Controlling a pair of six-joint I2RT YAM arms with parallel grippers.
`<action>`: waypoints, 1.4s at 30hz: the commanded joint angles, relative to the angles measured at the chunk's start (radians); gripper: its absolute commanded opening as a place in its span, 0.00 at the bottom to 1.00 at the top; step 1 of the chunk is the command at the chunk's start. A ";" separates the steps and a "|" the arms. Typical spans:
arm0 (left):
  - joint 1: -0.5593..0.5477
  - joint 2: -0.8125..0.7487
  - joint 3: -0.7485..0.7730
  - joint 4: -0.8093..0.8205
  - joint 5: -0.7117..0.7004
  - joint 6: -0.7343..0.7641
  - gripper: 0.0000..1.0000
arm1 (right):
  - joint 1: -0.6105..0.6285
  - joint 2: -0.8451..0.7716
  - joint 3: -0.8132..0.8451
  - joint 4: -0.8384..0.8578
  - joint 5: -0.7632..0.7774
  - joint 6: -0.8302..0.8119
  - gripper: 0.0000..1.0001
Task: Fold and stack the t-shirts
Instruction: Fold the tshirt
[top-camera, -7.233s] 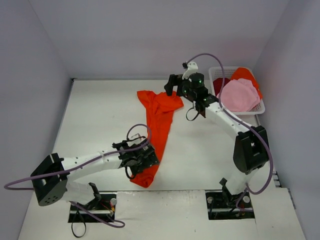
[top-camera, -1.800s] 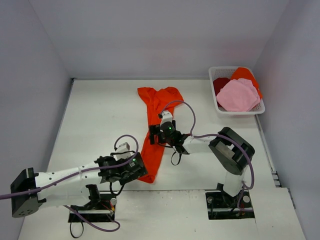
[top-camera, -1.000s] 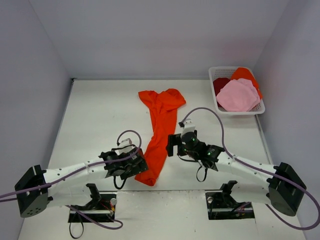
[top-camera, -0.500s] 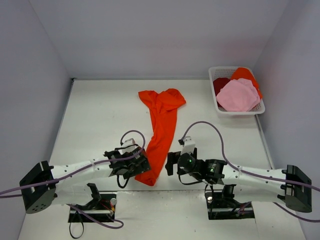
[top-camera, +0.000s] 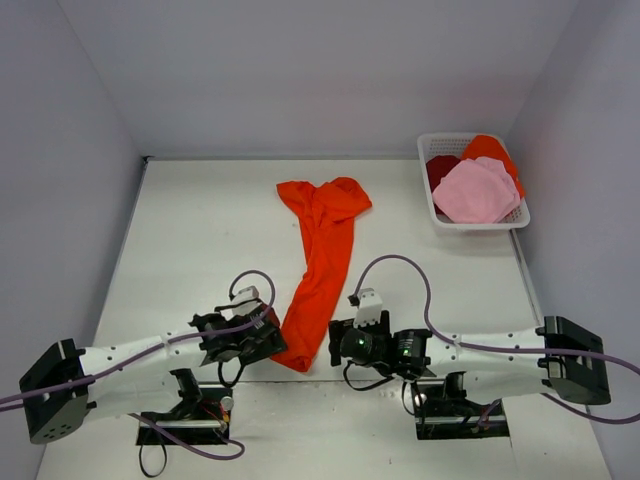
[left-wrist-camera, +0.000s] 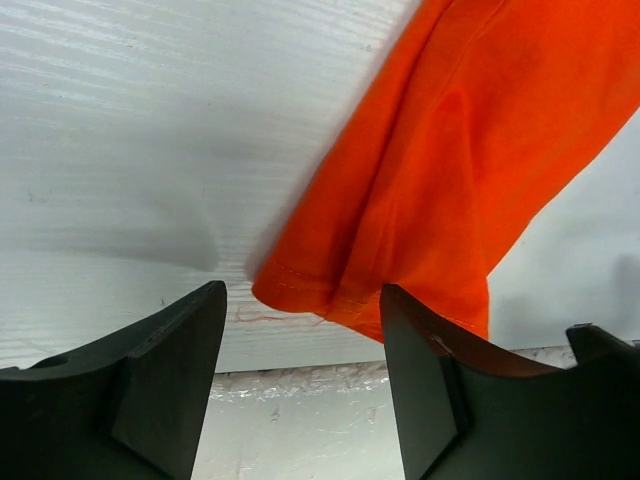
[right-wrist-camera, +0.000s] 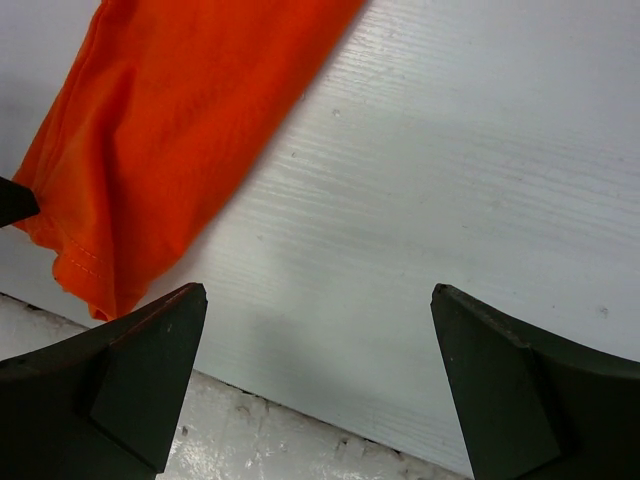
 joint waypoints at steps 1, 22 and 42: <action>-0.001 -0.030 -0.013 0.010 0.009 0.000 0.57 | 0.005 -0.035 0.044 -0.026 0.085 0.036 0.92; -0.018 0.056 -0.042 0.144 0.041 -0.001 0.56 | 0.005 -0.036 0.038 -0.064 0.095 0.064 0.93; -0.040 0.004 -0.114 0.195 0.047 -0.050 0.14 | 0.007 0.026 0.049 -0.064 0.092 0.072 0.93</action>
